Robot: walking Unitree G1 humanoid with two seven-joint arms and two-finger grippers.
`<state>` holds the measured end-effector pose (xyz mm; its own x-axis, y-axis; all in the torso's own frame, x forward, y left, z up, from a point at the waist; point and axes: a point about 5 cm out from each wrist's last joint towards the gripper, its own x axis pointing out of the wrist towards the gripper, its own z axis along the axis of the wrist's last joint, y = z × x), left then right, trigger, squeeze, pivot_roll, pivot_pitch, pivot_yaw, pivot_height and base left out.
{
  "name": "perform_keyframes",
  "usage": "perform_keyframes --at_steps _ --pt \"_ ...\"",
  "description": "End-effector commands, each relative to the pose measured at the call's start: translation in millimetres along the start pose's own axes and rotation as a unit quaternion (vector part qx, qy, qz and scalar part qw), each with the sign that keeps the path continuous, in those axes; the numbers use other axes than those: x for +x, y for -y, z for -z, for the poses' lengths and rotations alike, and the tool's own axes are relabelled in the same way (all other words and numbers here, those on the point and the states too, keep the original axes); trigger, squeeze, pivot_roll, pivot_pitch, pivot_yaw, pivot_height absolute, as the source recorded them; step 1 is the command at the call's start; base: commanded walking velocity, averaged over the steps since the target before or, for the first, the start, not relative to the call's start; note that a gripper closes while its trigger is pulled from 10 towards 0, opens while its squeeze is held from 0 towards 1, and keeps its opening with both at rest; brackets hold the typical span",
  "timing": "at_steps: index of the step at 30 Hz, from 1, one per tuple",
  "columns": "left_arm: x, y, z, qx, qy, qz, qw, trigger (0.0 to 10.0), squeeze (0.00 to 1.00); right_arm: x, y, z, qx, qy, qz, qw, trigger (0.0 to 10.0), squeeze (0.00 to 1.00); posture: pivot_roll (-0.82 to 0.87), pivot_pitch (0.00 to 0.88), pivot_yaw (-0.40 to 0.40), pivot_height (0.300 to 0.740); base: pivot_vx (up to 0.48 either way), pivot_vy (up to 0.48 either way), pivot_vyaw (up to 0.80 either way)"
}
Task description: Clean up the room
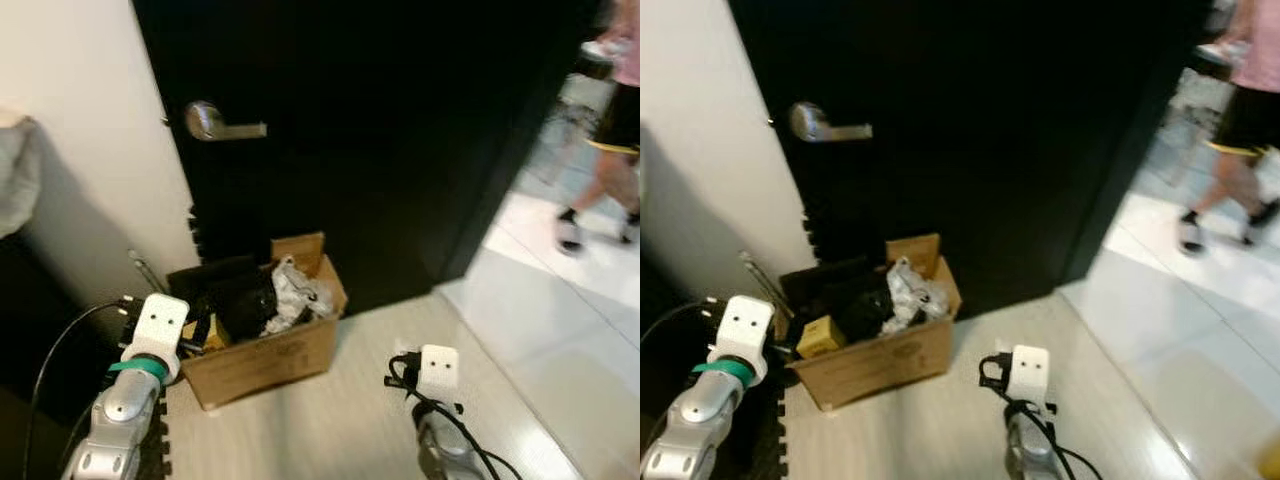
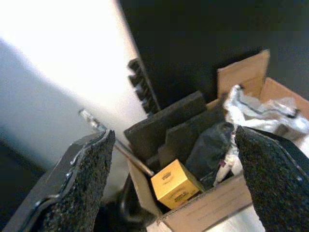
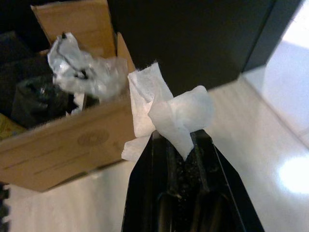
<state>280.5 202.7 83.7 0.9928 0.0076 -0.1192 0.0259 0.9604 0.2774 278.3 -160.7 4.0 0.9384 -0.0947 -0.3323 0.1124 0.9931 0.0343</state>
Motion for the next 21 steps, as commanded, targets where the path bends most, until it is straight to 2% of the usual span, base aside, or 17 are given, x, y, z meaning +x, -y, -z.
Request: perform_keyframes --at_steps 1,9,14,21 --pt "-2.9 -3.4 4.1 0.003 -0.006 -0.007 1.000 10.0 0.00 -0.5 -4.5 1.8 -0.002 -0.007 -0.009 1.000 10.0 0.00 0.08 0.001 0.038 0.740 0.356 0.000 0.80" --pt "-4.2 -2.0 5.3 0.001 -0.005 -0.015 1.000 10.0 0.00 -0.2 -8.3 1.5 -0.023 -0.010 -0.031 0.999 10.0 0.00 0.09 0.000 0.011 0.740 0.353 0.000 0.80" --pt "-5.7 -1.5 6.5 -0.001 -0.006 -0.019 1.000 10.0 0.00 1.7 -10.0 -1.2 -0.021 -0.008 -0.038 0.999 10.0 0.00 0.08 0.000 0.000 0.740 0.356 0.000 0.80" --pt "-6.0 3.0 7.9 -0.005 -0.006 -0.020 1.000 10.0 0.00 3.8 -5.0 -4.3 -0.013 -0.008 -0.033 0.999 10.0 0.00 0.07 0.000 -0.018 0.740 0.354 0.000 0.00"
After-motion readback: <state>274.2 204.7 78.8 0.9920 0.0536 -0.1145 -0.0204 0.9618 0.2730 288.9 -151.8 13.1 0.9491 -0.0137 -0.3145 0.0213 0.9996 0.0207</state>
